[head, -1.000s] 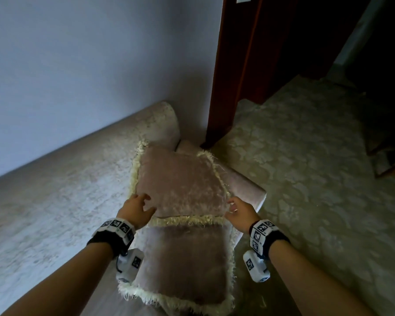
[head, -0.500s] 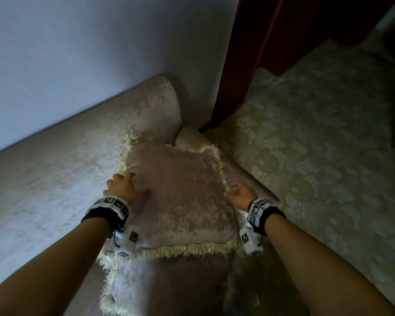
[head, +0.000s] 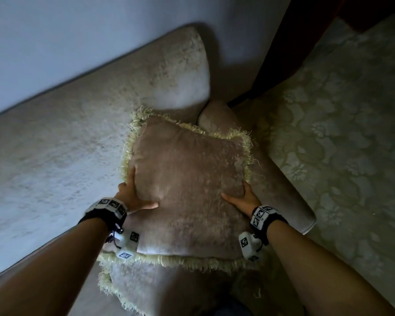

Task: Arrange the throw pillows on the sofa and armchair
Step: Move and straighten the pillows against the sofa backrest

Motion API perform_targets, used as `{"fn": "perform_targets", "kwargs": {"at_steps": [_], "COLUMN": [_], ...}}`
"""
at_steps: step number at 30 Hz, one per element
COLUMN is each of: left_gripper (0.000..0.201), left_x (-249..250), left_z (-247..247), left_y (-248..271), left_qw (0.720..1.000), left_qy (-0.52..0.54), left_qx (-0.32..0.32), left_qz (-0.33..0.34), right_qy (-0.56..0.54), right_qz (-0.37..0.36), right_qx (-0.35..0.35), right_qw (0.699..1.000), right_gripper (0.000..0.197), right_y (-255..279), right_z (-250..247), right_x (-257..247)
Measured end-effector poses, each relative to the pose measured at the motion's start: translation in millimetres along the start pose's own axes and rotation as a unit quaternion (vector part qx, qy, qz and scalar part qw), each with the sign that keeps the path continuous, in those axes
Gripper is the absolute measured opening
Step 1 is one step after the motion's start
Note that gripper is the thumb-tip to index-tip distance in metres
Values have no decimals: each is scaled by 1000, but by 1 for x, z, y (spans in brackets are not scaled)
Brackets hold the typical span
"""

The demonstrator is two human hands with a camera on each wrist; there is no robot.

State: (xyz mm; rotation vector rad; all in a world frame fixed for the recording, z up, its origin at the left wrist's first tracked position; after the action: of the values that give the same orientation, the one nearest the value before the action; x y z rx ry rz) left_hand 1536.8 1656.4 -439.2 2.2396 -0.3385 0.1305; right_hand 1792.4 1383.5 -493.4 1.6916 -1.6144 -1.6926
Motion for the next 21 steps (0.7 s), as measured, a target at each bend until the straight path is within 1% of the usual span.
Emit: {"fn": "perform_targets", "kwargs": {"at_steps": [2,7,12,14,16,18,21], "left_gripper": [154,152,147,142,136,129,124], "left_x": [5,15,10,7,-1,-13,-36], "left_z": [0,0,-5,-4,-3,-5,-17], "left_y": [0,9,29,45,64,84,117], "left_qw": [1000,999,997,994,990,984,974], "left_qy": [-12,-2,42,73,107,128,151], "left_qx": [6,45,53,53,68,104,151], "left_qz": [-6,-6,32,55,65,72,78], "right_qy": [2,9,37,46,53,44,48], "right_qz": [8,18,10,-4,-27,-57,-100], "right_qx": [-24,-72,-99,-104,-111,-111,-104], "right_qw": [1000,997,994,994,992,991,988], "right_gripper": [151,157,140,136,141,136,136], "right_y": [-5,-22,-21,-17,-7,6,33], "right_z": [0,-1,-1,0,3,7,17], "right_x": [0,-1,1,2,-4,-16,-43]}}
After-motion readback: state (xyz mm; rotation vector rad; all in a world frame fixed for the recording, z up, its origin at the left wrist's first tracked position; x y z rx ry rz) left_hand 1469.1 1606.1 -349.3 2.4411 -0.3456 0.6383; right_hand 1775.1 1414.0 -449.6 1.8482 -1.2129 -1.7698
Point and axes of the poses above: each hand's wrist, its own y-axis away from the middle knuckle, its own z-axis out of the palm, x = y × z, the point moved 3 cm from there along -y, towards the middle knuckle, and after that the axes turned 2 degrees about -y, right-handed, at the moved point
